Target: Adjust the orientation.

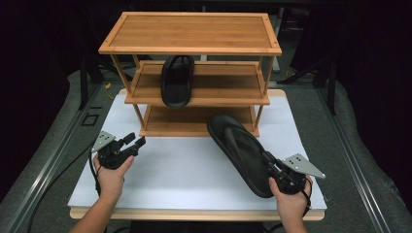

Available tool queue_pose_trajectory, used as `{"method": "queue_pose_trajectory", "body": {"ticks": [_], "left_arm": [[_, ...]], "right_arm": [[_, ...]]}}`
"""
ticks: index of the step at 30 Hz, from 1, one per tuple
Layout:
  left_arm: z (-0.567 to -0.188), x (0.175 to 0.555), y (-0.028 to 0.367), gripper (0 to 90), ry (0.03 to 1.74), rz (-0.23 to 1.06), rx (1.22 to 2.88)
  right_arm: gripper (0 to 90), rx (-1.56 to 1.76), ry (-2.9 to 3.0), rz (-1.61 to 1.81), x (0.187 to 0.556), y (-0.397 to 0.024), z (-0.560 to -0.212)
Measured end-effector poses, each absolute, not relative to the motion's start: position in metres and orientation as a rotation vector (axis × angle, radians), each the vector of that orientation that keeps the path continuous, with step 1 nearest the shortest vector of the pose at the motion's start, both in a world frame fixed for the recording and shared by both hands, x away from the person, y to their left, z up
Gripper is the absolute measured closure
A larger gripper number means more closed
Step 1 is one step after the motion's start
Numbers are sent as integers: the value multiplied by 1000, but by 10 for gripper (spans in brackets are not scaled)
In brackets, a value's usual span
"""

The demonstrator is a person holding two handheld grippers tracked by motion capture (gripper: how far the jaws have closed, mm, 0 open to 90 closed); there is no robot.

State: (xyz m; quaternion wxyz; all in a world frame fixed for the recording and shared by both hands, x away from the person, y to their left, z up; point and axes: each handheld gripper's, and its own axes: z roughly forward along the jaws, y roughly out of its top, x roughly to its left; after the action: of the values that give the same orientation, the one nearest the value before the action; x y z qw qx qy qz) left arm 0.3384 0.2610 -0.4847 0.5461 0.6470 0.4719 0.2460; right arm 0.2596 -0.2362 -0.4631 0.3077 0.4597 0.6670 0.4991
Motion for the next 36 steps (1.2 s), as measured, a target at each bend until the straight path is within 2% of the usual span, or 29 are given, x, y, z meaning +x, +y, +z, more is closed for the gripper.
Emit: {"method": "queue_pose_trajectory", "body": {"ticks": [18,36], "left_arm": [[-485,336,268,489,1139,585,1520],[-485,336,270,489,1141,584,1517]], "right_arm": [[843,1146,1697,1398,275,-231,-403],[843,1170,1665,1391,320,-219,-386]]}}
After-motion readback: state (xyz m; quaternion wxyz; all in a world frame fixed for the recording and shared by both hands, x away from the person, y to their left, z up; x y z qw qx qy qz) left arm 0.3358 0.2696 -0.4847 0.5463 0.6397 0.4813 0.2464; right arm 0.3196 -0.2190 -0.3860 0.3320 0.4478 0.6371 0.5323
